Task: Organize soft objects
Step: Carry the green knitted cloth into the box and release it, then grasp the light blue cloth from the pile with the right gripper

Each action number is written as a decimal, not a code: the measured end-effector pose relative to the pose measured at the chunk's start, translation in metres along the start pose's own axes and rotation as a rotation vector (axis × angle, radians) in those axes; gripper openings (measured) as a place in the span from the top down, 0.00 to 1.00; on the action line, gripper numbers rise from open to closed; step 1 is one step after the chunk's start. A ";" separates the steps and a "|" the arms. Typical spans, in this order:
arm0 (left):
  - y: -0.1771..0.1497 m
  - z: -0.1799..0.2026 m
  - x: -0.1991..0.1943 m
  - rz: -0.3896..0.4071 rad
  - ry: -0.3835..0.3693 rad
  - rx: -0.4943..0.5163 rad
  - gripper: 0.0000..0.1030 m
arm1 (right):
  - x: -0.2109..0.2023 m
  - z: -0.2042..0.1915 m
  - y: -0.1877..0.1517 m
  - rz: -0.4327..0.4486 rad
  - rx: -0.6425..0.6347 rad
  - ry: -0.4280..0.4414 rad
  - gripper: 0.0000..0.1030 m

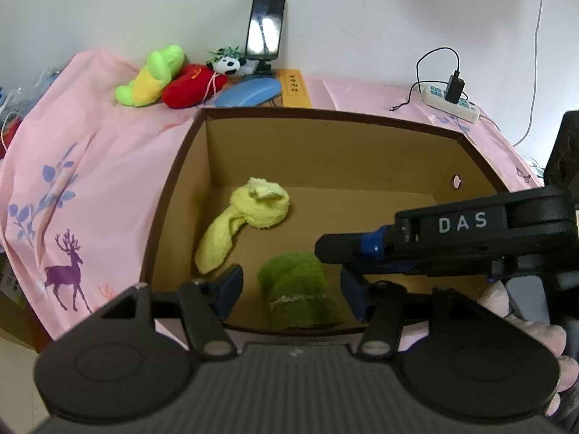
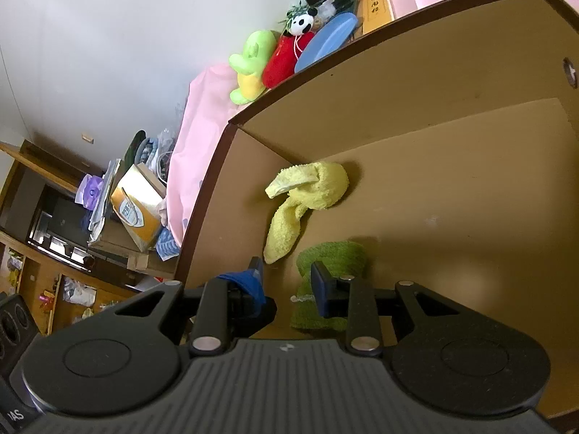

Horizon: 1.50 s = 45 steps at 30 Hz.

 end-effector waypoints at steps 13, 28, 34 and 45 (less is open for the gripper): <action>0.006 0.000 -0.026 0.062 0.054 0.002 0.41 | -0.021 -0.009 -0.007 0.039 -0.053 -0.023 0.87; -0.005 0.009 -0.058 0.097 0.065 0.019 0.40 | -0.045 -0.033 -0.025 0.076 -0.149 -0.005 0.87; -0.021 0.018 -0.065 0.068 0.031 0.030 0.40 | -0.056 -0.036 -0.036 0.081 -0.149 0.015 0.88; -0.054 0.089 -0.058 -0.018 -0.116 0.169 0.40 | -0.103 -0.019 -0.054 0.133 -0.162 -0.052 0.87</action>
Point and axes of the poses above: each gripper's, at about its wrist camera, not at the fingertips, and x roughly the way its jaws point, z to its right, y to its top, the point moved 5 cm from there along x, roughly the way its jaws point, and after that the axes turned 15 degrees about y, right-handed, at the moved point
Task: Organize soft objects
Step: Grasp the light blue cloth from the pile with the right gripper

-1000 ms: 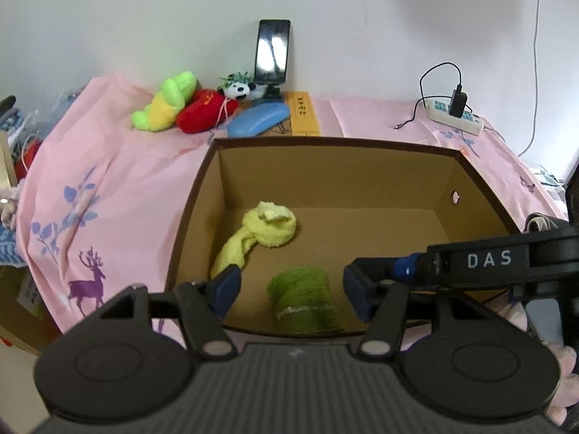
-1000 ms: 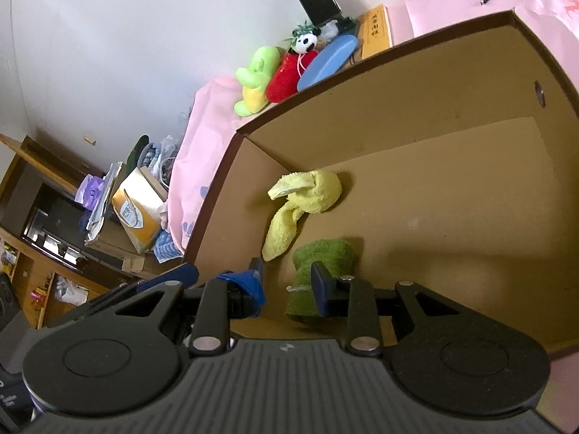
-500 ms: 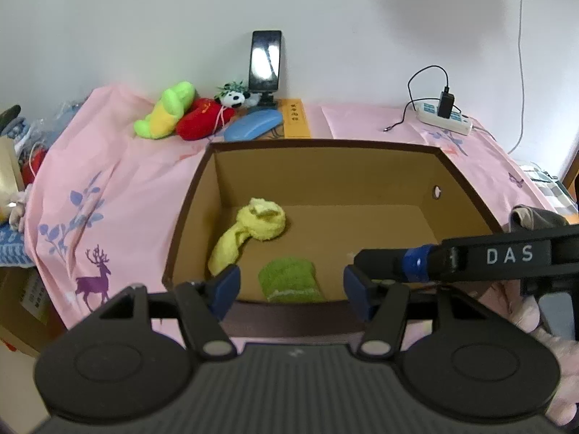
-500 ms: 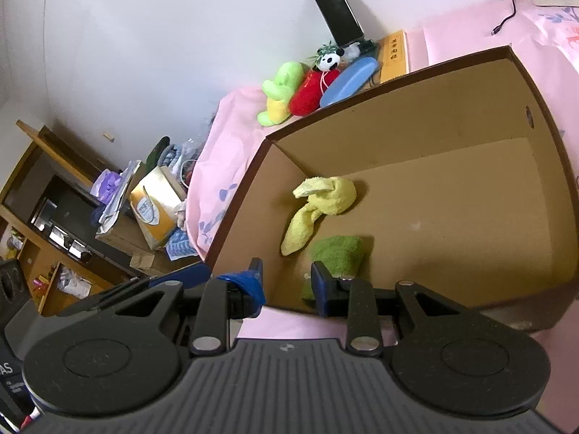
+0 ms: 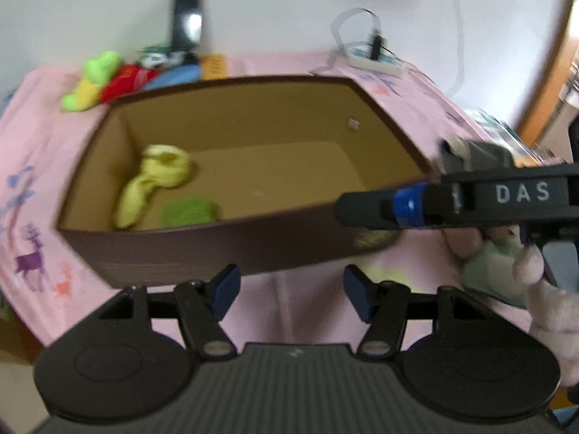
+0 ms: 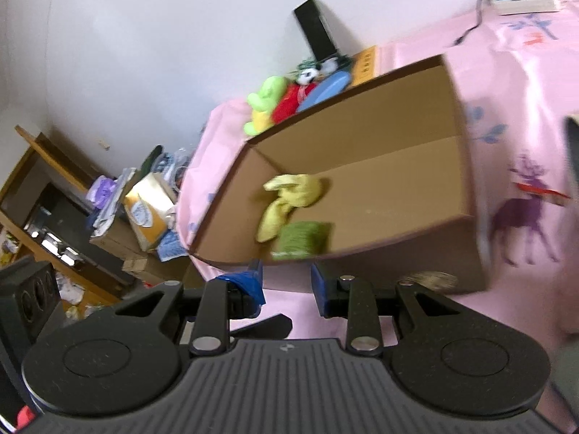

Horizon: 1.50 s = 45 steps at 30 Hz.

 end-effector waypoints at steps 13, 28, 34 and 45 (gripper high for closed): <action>-0.010 0.128 0.014 -0.076 -0.294 0.261 0.39 | -0.101 0.072 -0.013 0.121 0.108 -0.246 0.87; -0.025 0.211 0.026 -0.213 -0.546 0.385 0.39 | -0.169 0.127 -0.030 0.079 0.179 -0.365 0.89; -0.032 0.222 0.042 -0.283 -0.542 0.330 0.38 | -0.166 0.127 -0.041 -0.029 0.171 -0.295 0.88; -0.016 0.208 0.031 -0.172 -0.537 0.243 0.49 | -0.156 0.136 -0.047 -0.110 0.299 -0.108 0.90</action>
Point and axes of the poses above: each gripper's, at about its wrist camera, not at the fingertips, and x roughly the way its jaws point, z to its right, y to its top, the point moved 5 cm from there along x, roughly the way its jaws point, and after that the axes turned 15 degrees about y, right-handed, at the moved point
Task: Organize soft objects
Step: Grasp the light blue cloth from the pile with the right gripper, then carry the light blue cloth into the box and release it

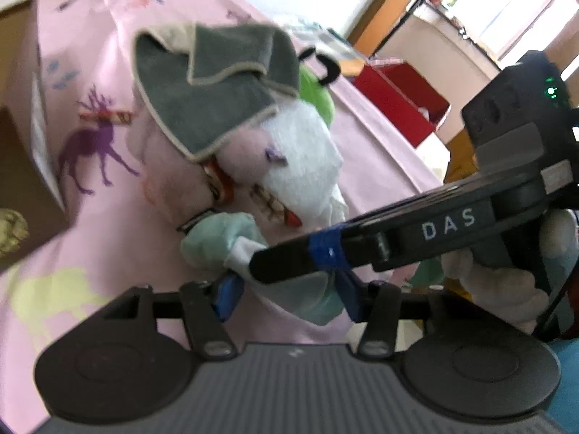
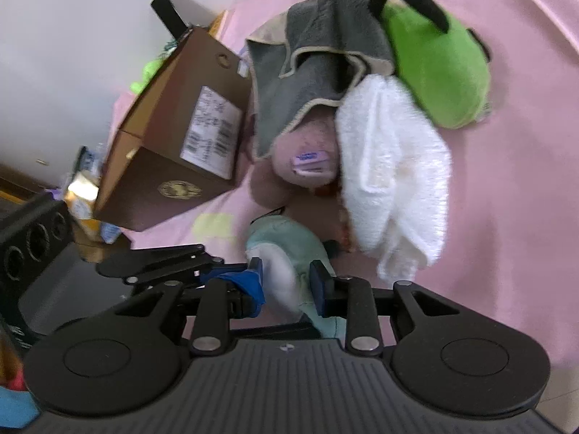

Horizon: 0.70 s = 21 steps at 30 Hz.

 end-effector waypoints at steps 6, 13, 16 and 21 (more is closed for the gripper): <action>0.009 -0.013 -0.031 0.084 0.054 0.007 0.50 | 0.008 -0.025 0.008 -0.034 -0.076 0.082 0.89; 0.017 -0.033 -0.069 0.204 0.153 0.026 0.50 | 0.024 -0.060 0.024 -0.030 -0.161 0.153 0.89; 0.019 -0.047 -0.093 0.272 0.181 0.017 0.50 | 0.032 -0.080 0.032 -0.029 -0.212 0.194 0.89; 0.023 -0.075 -0.130 0.380 0.206 -0.029 0.49 | 0.047 -0.120 0.047 -0.026 -0.294 0.268 0.90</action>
Point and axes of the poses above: each gripper's, at about its wrist camera, not at the fingertips, and x roughly the way its jaws point, z to its right, y to its top, the point moved 5 cm from there along x, roughly the way its jaws point, and after that the axes turned 15 degrees about y, right-handed, at the moved point
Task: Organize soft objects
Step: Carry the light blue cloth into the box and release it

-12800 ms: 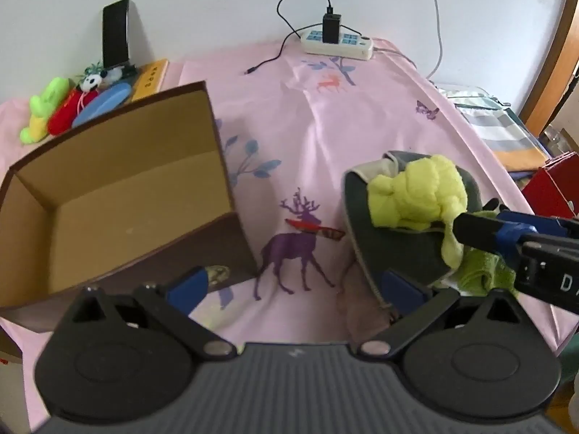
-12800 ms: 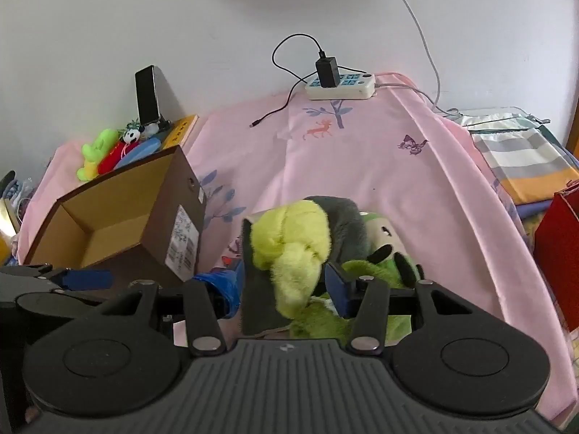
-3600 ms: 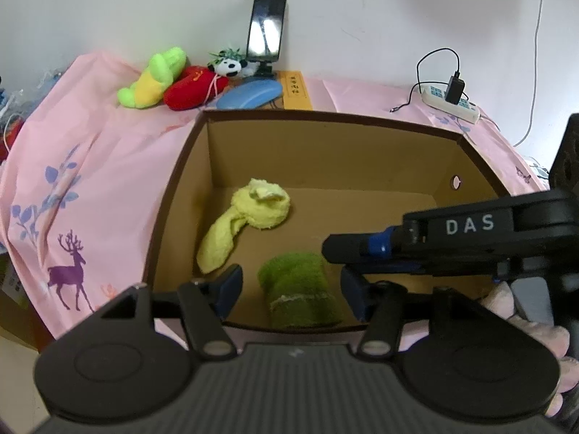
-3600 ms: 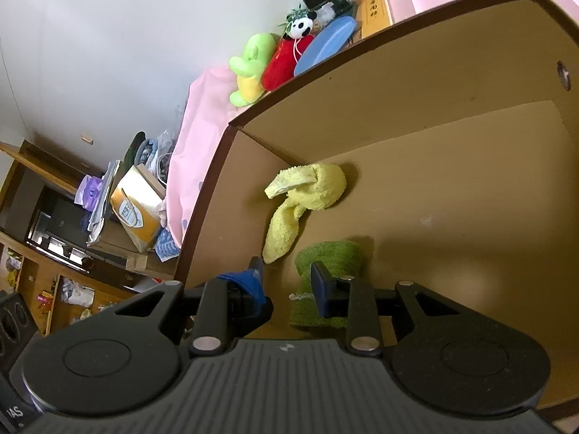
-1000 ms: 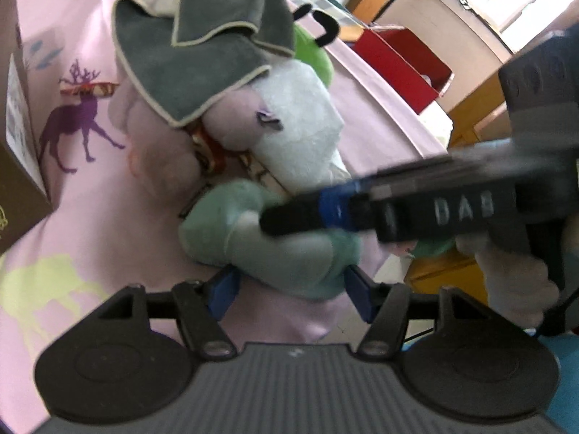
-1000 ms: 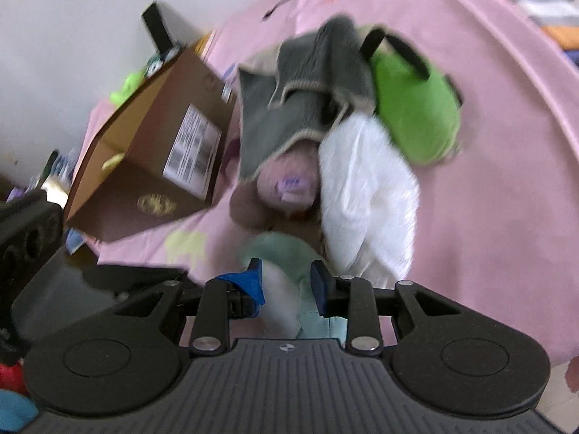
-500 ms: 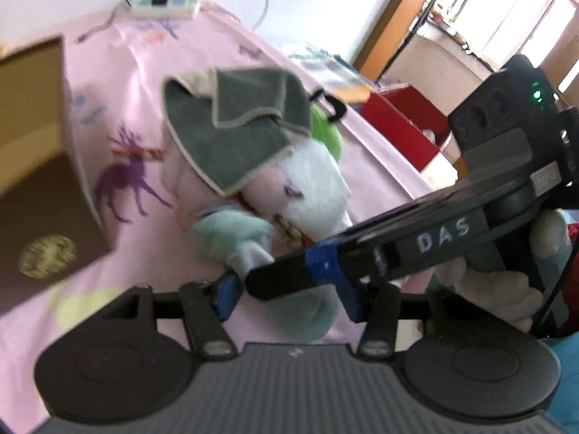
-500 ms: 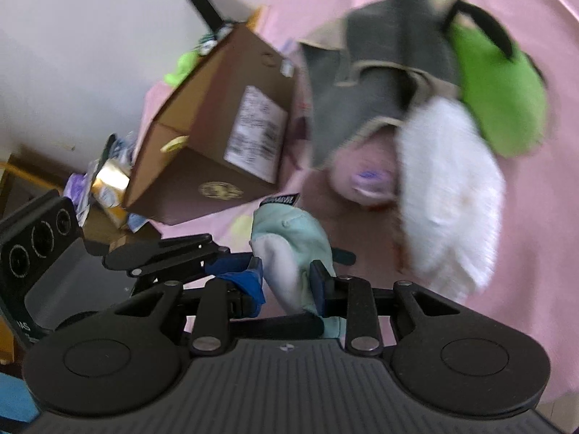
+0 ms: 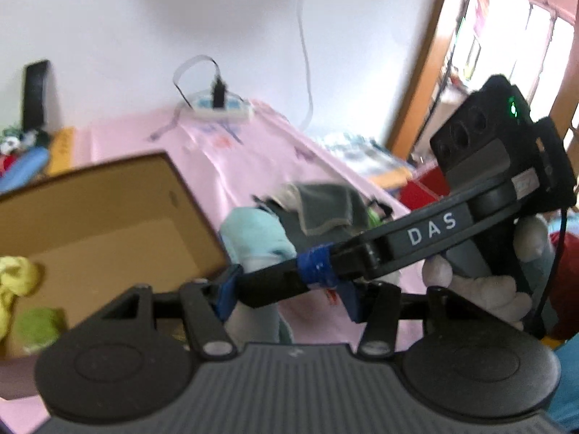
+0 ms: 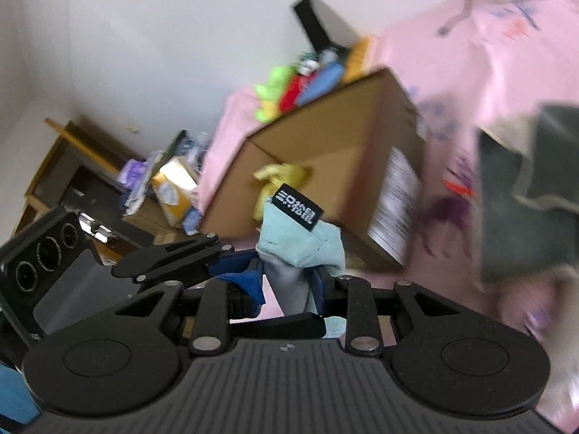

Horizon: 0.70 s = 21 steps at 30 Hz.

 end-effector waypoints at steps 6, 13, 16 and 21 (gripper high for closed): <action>0.009 -0.046 -0.021 0.068 0.086 -0.034 0.48 | 0.043 -0.018 0.027 -0.005 -0.050 0.064 0.88; 0.013 -0.105 -0.038 0.110 0.194 -0.075 0.45 | 0.103 -0.038 0.049 -0.007 -0.119 0.106 0.86; 0.012 -0.131 -0.038 0.101 0.229 -0.099 0.44 | 0.124 -0.041 0.058 -0.015 -0.141 0.113 0.86; -0.001 -0.170 -0.020 0.032 0.278 -0.154 0.41 | 0.162 -0.029 0.060 -0.047 -0.110 0.091 0.86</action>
Point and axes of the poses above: each gripper's, at about its wrist camera, not at the fingertips, and x roughly the way its jaws point, z to its right, y to its top, the point moved 5 cm from there along x, roughly the way its jaws point, and after that the axes turned 15 degrees about y, right-handed, at the moved point
